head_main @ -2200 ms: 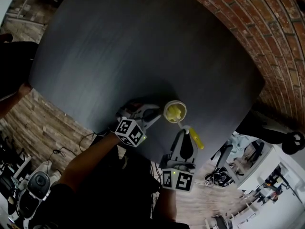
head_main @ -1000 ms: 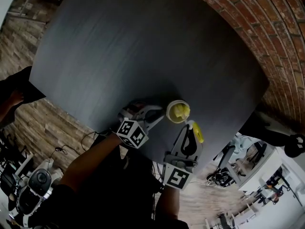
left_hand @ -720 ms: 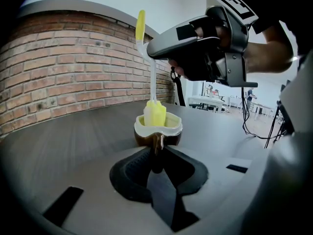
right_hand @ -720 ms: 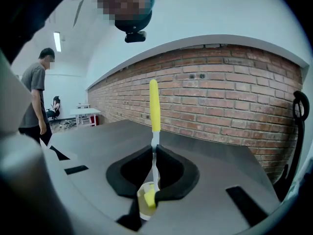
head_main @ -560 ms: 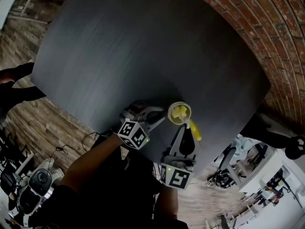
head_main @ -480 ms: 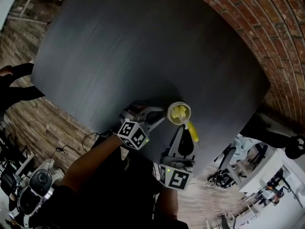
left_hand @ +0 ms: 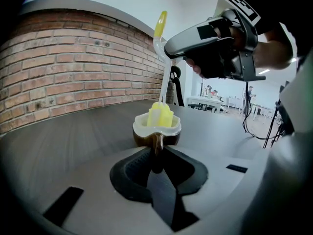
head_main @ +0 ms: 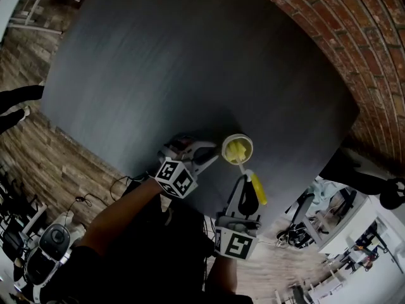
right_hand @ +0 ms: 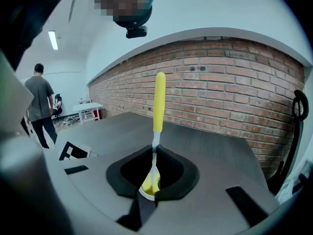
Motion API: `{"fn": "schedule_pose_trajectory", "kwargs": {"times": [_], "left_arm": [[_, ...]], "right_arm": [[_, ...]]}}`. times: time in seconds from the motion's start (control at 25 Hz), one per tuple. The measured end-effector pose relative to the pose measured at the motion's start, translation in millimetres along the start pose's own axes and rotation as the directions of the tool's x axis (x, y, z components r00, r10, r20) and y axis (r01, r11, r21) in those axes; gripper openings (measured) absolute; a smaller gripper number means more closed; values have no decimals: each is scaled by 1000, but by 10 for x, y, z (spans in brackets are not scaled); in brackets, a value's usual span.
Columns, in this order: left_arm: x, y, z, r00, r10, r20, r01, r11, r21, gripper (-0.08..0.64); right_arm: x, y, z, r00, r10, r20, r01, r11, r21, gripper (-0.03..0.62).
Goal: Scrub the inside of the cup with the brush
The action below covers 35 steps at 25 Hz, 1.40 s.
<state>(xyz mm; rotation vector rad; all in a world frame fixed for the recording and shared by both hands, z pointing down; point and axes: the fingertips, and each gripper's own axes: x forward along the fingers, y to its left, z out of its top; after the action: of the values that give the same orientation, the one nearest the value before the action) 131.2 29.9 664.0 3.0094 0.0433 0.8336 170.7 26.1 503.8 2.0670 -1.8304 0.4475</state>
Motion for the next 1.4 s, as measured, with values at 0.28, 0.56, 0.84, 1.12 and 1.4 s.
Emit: {"fn": "schedule_pose_trajectory", "kwargs": {"times": [0.28, 0.56, 0.84, 1.12, 1.4], "left_arm": [[-16, 11, 7, 1000, 2, 0, -2, 1000, -4, 83], [-32, 17, 23, 1000, -2, 0, 2, 1000, 4, 83], [-40, 19, 21, 1000, -1, 0, 1, 1000, -1, 83], [-13, 26, 6, 1000, -5, -1, 5, 1000, -1, 81], [-53, 30, 30, 1000, -9, 0, 9, 1000, 2, 81]], "right_arm": [[-62, -88, -41, 999, -17, -41, 17, 1000, -12, 44], [-4, -181, 44, 999, -49, 8, 49, 995, -88, 44], [145, -157, 147, 992, -83, 100, 90, 994, -67, 44], [221, -108, 134, 990, -40, 136, 44, 999, -29, 44], [227, -3, 211, 994, -1, 113, -4, 999, 43, 44]]}}
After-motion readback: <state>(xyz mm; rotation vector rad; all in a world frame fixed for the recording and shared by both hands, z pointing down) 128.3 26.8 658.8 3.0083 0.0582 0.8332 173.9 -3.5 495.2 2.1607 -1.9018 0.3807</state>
